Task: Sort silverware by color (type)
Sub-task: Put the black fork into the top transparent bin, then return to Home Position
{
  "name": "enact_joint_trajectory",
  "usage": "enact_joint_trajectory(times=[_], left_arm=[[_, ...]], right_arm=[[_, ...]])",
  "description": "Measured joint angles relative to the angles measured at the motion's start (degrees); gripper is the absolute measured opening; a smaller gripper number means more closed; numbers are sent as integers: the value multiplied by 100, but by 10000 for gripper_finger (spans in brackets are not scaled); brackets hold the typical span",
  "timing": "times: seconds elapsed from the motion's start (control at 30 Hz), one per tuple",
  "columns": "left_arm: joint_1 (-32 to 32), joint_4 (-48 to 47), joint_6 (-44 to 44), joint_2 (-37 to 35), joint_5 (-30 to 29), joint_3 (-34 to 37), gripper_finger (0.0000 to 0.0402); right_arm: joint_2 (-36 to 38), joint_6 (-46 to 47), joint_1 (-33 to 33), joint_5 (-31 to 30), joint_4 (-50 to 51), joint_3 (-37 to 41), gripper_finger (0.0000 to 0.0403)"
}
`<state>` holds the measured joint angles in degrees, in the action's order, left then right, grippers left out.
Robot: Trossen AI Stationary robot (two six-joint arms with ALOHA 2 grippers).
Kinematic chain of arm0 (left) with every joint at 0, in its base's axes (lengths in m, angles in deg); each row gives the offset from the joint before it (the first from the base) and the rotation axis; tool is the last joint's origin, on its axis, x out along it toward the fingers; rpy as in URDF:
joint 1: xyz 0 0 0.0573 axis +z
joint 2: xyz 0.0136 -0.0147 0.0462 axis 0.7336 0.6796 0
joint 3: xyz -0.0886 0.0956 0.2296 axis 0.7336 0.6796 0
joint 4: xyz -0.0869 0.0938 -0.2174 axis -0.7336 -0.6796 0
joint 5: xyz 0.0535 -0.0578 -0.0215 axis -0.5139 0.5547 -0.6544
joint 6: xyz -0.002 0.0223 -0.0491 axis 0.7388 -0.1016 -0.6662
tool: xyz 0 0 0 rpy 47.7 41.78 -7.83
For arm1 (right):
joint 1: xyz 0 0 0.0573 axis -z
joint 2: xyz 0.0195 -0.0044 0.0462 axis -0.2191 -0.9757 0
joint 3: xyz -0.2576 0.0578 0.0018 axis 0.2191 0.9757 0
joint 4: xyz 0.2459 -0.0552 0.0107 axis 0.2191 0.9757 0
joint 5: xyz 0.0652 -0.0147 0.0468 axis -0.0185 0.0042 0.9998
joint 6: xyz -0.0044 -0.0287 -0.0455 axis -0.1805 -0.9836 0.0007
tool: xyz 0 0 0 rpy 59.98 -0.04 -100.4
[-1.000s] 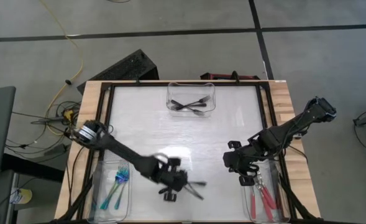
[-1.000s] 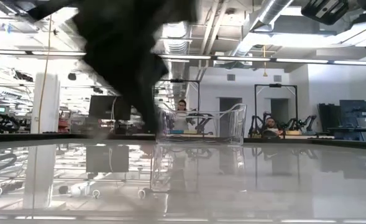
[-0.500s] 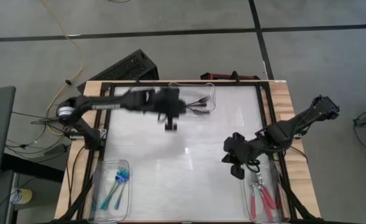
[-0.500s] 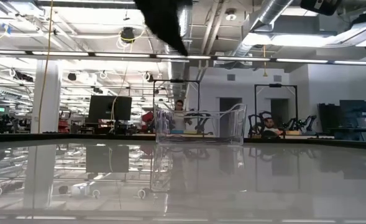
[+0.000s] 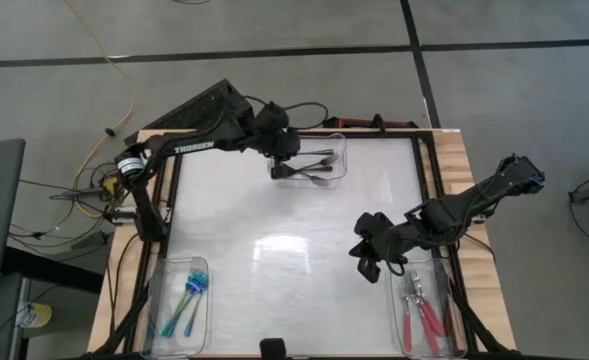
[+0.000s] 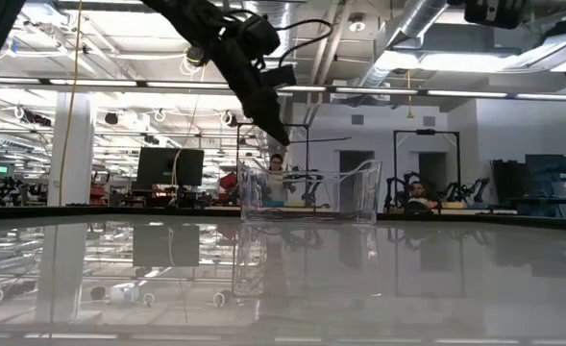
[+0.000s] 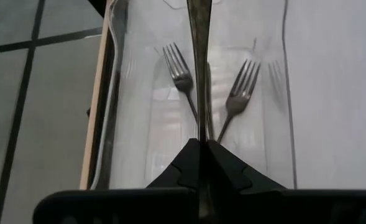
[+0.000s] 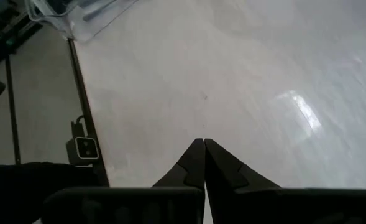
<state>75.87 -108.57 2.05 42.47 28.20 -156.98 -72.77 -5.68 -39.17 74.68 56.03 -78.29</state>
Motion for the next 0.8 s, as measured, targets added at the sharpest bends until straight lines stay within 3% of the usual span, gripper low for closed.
enact_joint_trajectory(times=[0.27, 0.43, 0.57, 0.67, 0.8], left_arm=[[-222, 388, -153, 264, -90, -7, 11], [-297, 394, -143, 248, -199, -7, 74], [-384, 188, -506, 225, -713, -215, 127], [-466, -587, -916, 153, -724, -792, 152], [-622, -1823, -1198, -199, 17, -1602, 161]], right_arm=[[-8, -2, 159, -44, -27, 0, 27], [-8, -110, 153, -41, -67, 0, 27], [-8, -334, 143, -40, -73, 1, 27], [20, -571, 146, -40, -77, 0, 27], [208, -1131, 221, -33, -122, 2, 25]])
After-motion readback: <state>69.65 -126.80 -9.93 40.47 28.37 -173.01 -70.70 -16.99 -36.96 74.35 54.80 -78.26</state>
